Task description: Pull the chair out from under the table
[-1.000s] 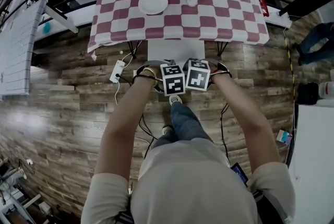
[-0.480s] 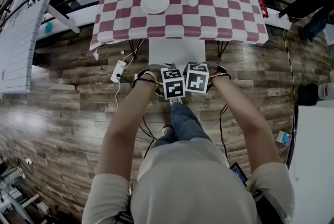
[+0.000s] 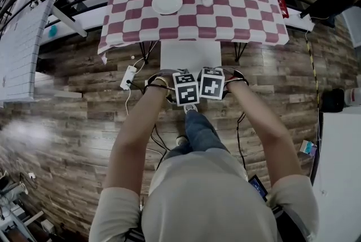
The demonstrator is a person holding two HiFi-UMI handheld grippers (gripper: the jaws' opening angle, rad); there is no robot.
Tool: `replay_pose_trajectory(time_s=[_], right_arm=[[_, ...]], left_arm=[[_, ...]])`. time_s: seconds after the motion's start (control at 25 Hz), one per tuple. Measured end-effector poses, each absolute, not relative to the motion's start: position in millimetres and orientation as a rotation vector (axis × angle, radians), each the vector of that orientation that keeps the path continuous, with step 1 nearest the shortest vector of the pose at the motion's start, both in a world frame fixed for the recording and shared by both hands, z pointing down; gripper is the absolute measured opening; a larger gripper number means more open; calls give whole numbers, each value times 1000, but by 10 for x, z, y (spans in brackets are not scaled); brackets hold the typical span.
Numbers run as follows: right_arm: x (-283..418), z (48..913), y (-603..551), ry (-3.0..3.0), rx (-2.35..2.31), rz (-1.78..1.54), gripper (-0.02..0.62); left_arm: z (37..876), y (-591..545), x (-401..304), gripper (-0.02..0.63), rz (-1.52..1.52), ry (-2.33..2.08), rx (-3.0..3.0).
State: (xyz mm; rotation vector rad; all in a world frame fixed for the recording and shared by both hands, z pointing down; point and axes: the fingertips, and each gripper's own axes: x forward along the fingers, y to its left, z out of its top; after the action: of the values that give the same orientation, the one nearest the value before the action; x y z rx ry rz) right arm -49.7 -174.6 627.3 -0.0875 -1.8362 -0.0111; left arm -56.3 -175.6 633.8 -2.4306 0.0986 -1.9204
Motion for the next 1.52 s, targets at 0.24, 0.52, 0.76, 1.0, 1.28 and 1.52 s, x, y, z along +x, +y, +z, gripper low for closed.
replay_pose_trajectory(time_s=[0.24, 0.52, 0.76, 1.0, 1.28, 1.52], right_arm=[[-513, 6260, -1633, -1834, -133, 19, 78], [-523, 6258, -1544, -1834, -132, 34, 78], [-529, 6259, -1466, -1832, -131, 35, 78], [-526, 6259, -1315, -1834, -133, 36, 78], [-521, 6243, -1110, -1835, -132, 40, 78], [-545, 6247, -893, -1836, -121, 52, 80]], left_arm=[[6317, -1639, -580, 77, -1935, 66, -2462], [6314, -1555, -584, 77, -1927, 49, -2469], [6314, -1475, -597, 77, -1929, 49, -2473], [6317, -1323, -591, 77, -1933, 47, -2478], [6302, -1119, -587, 78, -1931, 46, -2480], [6306, -902, -613, 78, -1932, 30, -2470]])
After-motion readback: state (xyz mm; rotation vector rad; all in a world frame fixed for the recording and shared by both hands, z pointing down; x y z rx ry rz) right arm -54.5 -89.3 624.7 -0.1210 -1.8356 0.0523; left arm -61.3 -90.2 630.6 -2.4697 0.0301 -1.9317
